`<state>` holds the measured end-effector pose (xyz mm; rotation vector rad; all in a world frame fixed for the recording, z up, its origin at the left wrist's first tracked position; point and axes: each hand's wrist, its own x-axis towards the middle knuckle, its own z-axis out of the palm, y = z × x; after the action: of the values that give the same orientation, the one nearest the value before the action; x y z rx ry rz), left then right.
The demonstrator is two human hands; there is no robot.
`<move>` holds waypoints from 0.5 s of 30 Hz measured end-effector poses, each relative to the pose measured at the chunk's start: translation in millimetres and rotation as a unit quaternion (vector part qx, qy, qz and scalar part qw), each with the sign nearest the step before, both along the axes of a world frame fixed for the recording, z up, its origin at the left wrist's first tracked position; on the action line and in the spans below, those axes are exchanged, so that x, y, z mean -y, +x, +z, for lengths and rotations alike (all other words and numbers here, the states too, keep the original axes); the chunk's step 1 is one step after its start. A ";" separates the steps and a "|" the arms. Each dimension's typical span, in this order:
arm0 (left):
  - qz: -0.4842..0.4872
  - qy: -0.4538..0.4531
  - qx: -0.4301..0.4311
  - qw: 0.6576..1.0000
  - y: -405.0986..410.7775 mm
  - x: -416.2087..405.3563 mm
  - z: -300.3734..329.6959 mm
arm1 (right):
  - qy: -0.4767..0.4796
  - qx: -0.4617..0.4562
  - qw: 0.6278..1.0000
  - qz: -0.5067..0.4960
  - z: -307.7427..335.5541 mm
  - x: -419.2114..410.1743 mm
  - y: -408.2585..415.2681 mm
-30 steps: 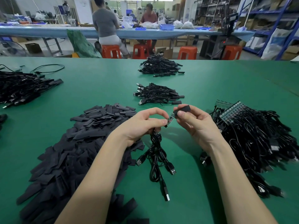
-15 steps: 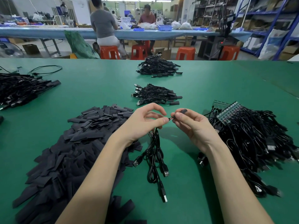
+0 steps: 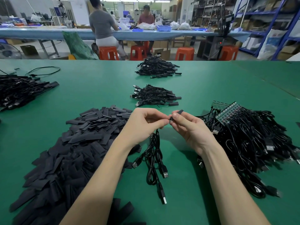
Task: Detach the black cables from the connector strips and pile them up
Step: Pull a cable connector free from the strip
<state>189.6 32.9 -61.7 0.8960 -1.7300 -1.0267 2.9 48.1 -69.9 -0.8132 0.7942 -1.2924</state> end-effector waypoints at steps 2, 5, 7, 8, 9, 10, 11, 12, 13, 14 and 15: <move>0.001 -0.003 -0.002 1.000 -0.3 -0.1 -0.1 | 0.001 0.005 1.000 0.001 -1.1 0.5 1.0; 0.012 -0.008 -0.009 1.000 -1.7 -0.8 -0.5 | -0.004 0.009 1.000 0.011 -1.2 0.6 2.5; 0.015 -0.008 -0.015 1.000 -3.0 -1.4 -0.9 | -0.006 0.011 1.000 0.020 -1.9 -0.3 3.3; 0.017 -0.009 -0.019 1.000 -3.2 -1.4 -1.4 | -0.006 0.010 1.000 0.024 -2.2 -0.8 3.5; 0.020 -0.010 -0.022 1.000 -3.3 -1.2 -1.9 | -0.005 0.007 1.000 0.026 -2.3 -1.2 3.3; 0.023 -0.011 -0.023 0.999 -3.6 -1.0 -2.5 | -0.004 0.003 1.000 0.026 -2.1 -1.5 3.8; 0.027 -0.011 -0.025 0.999 -3.9 -0.9 -3.3 | -0.005 -0.003 1.000 0.023 -1.6 -1.9 4.8; 0.031 -0.009 -0.028 0.999 -4.6 -0.7 -4.0 | -0.010 -0.013 1.000 0.014 -0.5 -2.2 6.2; 0.032 -0.001 -0.033 0.999 -5.3 -0.6 -4.7 | -0.018 -0.026 1.000 -0.002 0.2 -2.4 7.6; 0.029 0.011 -0.041 0.999 -5.8 -0.7 -5.5 | -0.028 -0.041 0.999 -0.022 0.0 -2.6 9.1; 0.025 0.023 -0.049 0.998 -5.6 -0.6 -6.0 | -0.040 -0.055 0.997 -0.040 -0.7 -2.2 9.9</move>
<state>184.0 33.5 -67.7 0.8991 -1.5999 -1.0644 12.7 50.3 -70.7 -0.9314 0.8741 -1.3676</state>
